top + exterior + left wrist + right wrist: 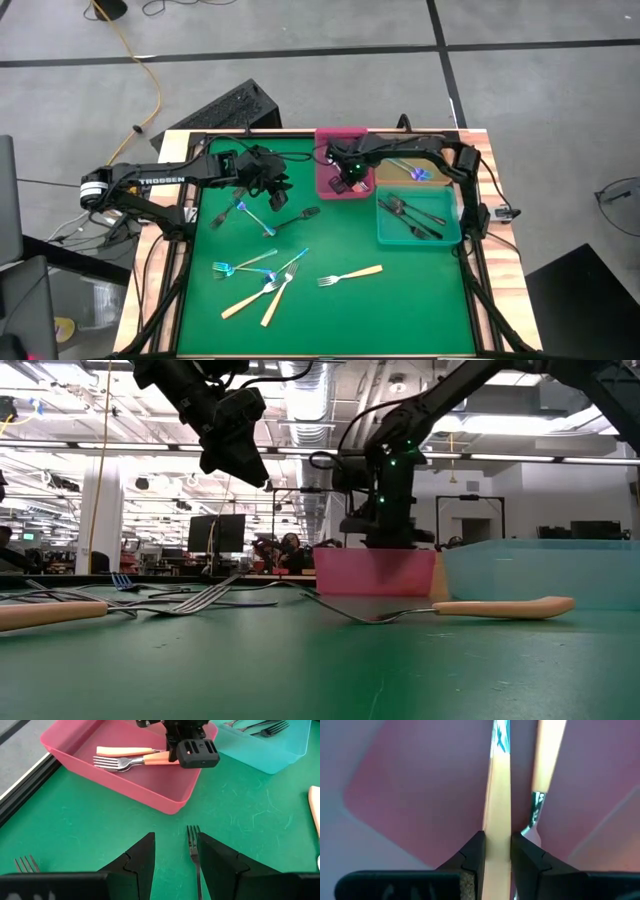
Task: Sort silverware by color (type)
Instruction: Put the yellow fork into the pink bin, then put the blue fork into the orange bin
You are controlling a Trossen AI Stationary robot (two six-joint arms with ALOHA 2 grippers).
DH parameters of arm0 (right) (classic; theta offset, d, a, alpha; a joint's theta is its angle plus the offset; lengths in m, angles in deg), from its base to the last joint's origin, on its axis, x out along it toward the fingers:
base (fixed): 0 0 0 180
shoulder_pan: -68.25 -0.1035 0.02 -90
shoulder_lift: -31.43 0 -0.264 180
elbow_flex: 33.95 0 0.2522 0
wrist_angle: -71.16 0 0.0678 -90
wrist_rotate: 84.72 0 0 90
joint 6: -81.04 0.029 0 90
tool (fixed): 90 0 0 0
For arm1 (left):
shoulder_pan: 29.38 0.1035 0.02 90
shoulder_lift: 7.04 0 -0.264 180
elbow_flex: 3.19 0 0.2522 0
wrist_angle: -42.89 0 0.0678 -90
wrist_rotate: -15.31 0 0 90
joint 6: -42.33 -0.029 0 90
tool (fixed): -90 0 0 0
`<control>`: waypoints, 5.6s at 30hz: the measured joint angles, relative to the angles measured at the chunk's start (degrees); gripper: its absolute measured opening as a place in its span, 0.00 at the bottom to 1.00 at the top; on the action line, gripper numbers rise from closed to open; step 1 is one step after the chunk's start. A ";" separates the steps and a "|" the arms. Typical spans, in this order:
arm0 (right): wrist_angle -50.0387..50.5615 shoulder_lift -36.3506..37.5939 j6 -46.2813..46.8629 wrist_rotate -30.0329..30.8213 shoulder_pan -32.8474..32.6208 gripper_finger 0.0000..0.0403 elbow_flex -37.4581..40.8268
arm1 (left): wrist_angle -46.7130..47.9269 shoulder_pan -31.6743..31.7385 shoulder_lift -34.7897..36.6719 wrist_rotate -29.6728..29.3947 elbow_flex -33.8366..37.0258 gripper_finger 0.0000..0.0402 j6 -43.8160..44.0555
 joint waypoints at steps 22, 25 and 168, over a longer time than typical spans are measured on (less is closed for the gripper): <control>0.18 0.00 0.61 1.40 -0.68 0.24 -3.26 | -0.02 0.02 0.00 0.01 0.00 0.32 0.04; 0.03 0.00 0.62 1.42 -0.71 0.24 -2.99 | -0.02 0.01 0.00 0.01 0.00 0.32 0.46; 42.70 9.07 -19.21 2.00 -9.88 0.40 -49.90 | 6.12 -3.62 -6.80 -11.59 -2.09 0.00 10.09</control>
